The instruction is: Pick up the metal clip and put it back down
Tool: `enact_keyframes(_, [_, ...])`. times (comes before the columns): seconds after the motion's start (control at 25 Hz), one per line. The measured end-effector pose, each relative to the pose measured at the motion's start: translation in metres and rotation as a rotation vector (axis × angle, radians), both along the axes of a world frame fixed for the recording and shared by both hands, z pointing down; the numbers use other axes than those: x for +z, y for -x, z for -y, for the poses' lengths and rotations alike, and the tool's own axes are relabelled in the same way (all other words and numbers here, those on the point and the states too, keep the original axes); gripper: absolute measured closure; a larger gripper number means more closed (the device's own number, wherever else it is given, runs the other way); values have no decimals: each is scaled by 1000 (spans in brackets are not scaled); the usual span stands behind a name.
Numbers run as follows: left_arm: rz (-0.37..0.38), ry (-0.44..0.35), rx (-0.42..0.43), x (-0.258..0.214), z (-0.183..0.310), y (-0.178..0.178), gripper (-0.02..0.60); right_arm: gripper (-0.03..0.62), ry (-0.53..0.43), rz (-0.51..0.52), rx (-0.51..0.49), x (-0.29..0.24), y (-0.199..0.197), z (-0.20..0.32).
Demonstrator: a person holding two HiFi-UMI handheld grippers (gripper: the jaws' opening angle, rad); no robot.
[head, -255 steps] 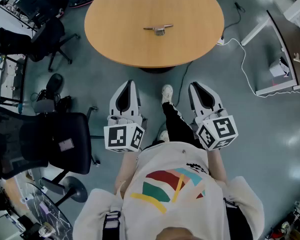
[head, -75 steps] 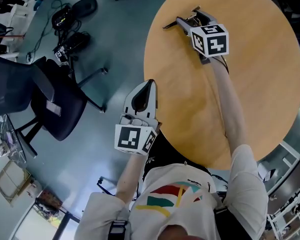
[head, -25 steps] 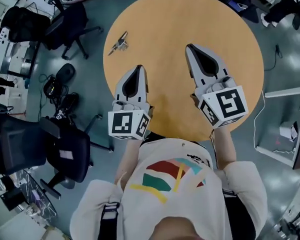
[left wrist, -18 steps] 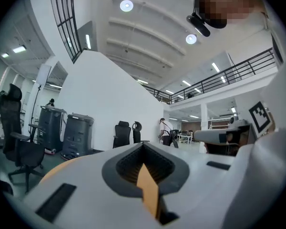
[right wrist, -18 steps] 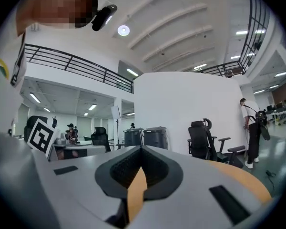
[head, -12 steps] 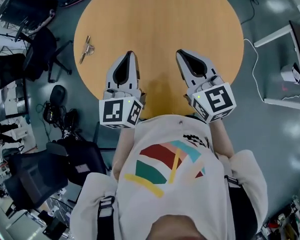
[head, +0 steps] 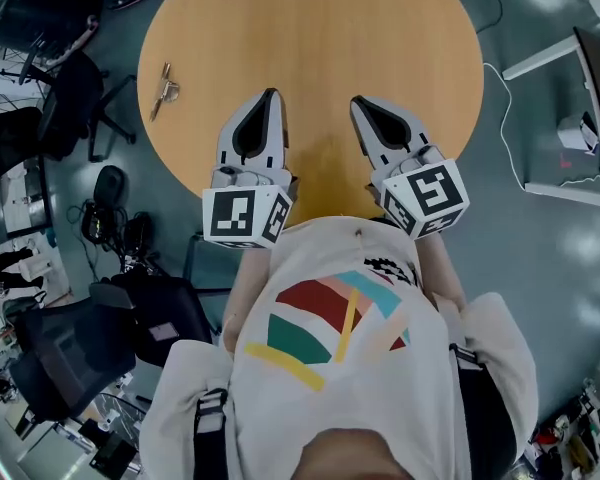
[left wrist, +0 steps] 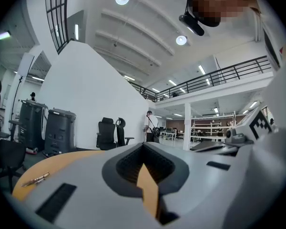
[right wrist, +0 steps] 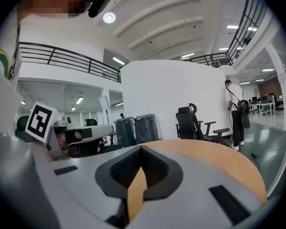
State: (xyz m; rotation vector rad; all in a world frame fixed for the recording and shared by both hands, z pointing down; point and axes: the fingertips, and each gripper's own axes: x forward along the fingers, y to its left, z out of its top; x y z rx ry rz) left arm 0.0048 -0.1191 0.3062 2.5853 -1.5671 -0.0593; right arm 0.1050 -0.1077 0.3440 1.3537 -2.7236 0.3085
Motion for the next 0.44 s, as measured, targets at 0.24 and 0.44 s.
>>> enact_keyframes(0.24, [-9, 8, -10, 4, -1, 5, 539, 580, 1, -8, -20, 1, 7, -1])
enact_keyframes(0.44, [-17, 13, -15, 8, -4, 14, 540, 580, 14, -13, -41, 6, 18, -5])
